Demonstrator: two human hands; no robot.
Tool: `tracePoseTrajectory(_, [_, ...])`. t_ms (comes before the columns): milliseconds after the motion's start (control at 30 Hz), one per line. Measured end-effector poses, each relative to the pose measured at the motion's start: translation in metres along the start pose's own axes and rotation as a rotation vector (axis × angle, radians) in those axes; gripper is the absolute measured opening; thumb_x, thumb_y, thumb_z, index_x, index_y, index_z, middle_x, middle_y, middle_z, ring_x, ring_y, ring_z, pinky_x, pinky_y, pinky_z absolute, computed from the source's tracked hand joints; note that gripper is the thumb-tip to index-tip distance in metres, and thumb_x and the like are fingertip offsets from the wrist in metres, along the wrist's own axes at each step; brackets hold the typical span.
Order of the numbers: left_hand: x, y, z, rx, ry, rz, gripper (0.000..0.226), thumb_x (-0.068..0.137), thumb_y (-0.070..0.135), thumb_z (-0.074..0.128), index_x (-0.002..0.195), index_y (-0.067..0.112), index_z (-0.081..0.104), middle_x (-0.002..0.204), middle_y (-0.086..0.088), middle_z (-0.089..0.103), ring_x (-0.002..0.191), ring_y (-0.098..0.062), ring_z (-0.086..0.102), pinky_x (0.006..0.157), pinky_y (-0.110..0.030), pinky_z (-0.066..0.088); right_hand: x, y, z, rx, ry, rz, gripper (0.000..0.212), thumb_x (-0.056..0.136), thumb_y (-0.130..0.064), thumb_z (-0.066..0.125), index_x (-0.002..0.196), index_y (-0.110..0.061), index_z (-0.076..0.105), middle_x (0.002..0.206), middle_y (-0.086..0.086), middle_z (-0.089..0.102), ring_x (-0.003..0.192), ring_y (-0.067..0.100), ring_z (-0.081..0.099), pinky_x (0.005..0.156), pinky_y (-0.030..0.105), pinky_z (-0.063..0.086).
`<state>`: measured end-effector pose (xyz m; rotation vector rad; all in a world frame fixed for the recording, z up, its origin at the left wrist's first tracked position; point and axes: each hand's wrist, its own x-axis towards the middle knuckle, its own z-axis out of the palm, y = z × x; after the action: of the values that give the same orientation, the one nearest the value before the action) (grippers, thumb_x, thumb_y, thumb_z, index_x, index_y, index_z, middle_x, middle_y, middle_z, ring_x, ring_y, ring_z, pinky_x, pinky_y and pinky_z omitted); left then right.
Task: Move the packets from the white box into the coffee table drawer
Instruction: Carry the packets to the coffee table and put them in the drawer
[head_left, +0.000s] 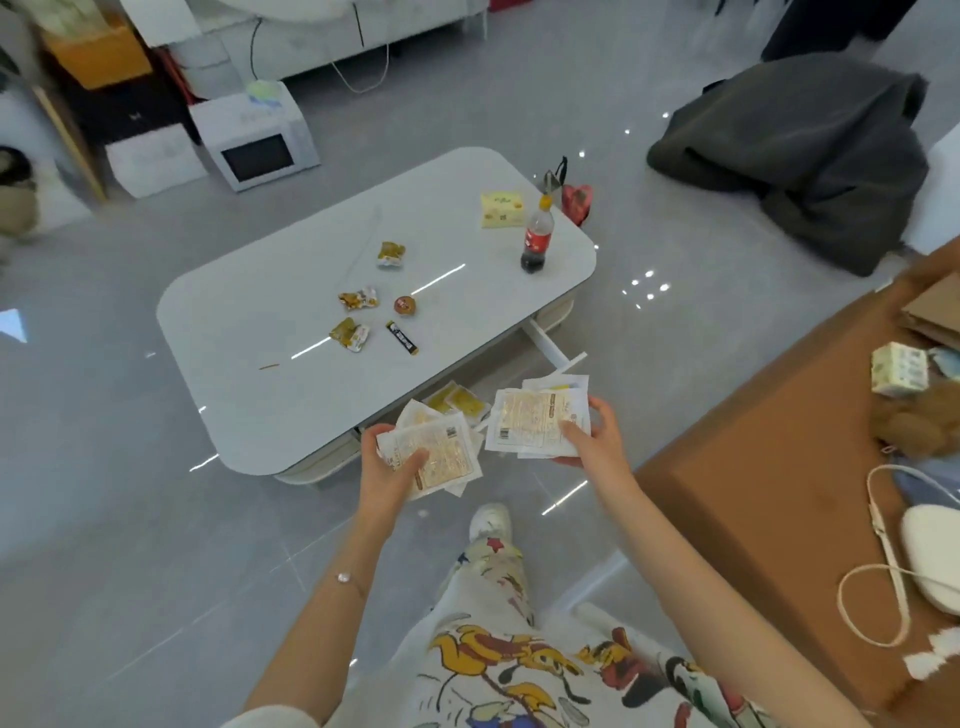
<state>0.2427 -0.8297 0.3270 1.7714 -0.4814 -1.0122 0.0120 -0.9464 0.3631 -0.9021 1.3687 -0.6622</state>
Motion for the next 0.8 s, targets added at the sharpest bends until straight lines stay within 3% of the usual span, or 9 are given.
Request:
tracePoseTrajectory(133, [0.038, 0.008, 0.016, -0.058, 0.075, -0.086, 0.042, 0.088, 0.003, 0.063, 0.116, 0.02, 0.037, 0.11, -0.003, 0.053, 0.092, -0.013, 0.06, 0.063, -0.024, 0.053, 0.048, -0.025, 0.012, -0.104, -0.046, 0.027, 0.042, 0.091, -0.003, 0.06, 0.121, -0.024, 0.04, 0.12, 0.007, 0.054, 0.093, 0.023, 0.064, 0.056, 0.027, 0.059])
tracePoseTrajectory(233, [0.063, 0.015, 0.026, -0.101, 0.099, -0.135, 0.042, 0.088, 0.003, 0.063, 0.117, 0.019, 0.037, 0.111, -0.004, 0.054, 0.094, -0.016, 0.061, 0.063, -0.022, 0.055, 0.079, -0.039, 0.017, -0.162, -0.091, 0.032, 0.042, 0.092, -0.003, 0.058, 0.122, -0.025, 0.039, 0.117, 0.004, 0.054, 0.097, 0.025, 0.064, 0.056, 0.028, 0.06])
tracePoseTrajectory(333, [0.09, 0.018, 0.034, -0.116, 0.117, -0.188, 0.043, 0.087, 0.005, 0.065, 0.118, 0.02, 0.038, 0.115, -0.007, 0.055, 0.1, -0.023, 0.062, 0.068, -0.029, 0.056, 0.112, -0.05, 0.024, -0.215, -0.126, 0.079, 0.042, 0.093, -0.004, 0.056, 0.124, -0.026, 0.038, 0.12, 0.006, 0.056, 0.104, 0.028, 0.064, 0.061, 0.031, 0.061])
tracePoseTrajectory(467, [0.12, 0.002, 0.045, -0.117, 0.151, -0.278, 0.043, 0.088, 0.004, 0.064, 0.117, 0.019, 0.036, 0.106, 0.001, 0.057, 0.089, -0.014, 0.064, 0.058, -0.022, 0.055, 0.159, -0.038, 0.037, -0.309, -0.176, 0.16, 0.038, 0.094, -0.006, 0.056, 0.122, -0.027, 0.04, 0.122, 0.005, 0.057, 0.106, 0.025, 0.063, 0.075, 0.035, 0.06])
tracePoseTrajectory(600, [0.166, -0.047, 0.059, -0.152, 0.236, -0.375, 0.042, 0.088, 0.004, 0.065, 0.115, 0.017, 0.037, 0.108, -0.007, 0.058, 0.092, -0.021, 0.064, 0.057, -0.024, 0.054, 0.233, -0.002, 0.057, -0.418, -0.246, 0.236, 0.035, 0.094, -0.007, 0.056, 0.119, -0.027, 0.043, 0.124, 0.007, 0.059, 0.106, 0.023, 0.061, 0.086, 0.036, 0.055])
tracePoseTrajectory(700, [0.202, -0.092, 0.07, -0.153, 0.314, -0.461, 0.042, 0.089, 0.005, 0.063, 0.116, 0.017, 0.034, 0.113, -0.01, 0.053, 0.098, -0.026, 0.061, 0.061, -0.027, 0.055, 0.289, 0.034, 0.076, -0.514, -0.262, 0.256, 0.035, 0.094, -0.004, 0.054, 0.125, -0.018, 0.045, 0.125, 0.006, 0.056, 0.106, 0.019, 0.057, 0.07, 0.015, 0.052])
tracePoseTrajectory(800, [0.255, -0.156, 0.084, -0.18, 0.366, -0.508, 0.043, 0.089, 0.005, 0.063, 0.117, 0.018, 0.033, 0.117, -0.012, 0.05, 0.104, -0.03, 0.059, 0.064, -0.03, 0.056, 0.361, 0.09, 0.097, -0.555, -0.282, 0.281, 0.038, 0.094, -0.004, 0.053, 0.13, -0.014, 0.042, 0.123, 0.004, 0.054, 0.104, 0.017, 0.055, 0.06, 0.011, 0.049])
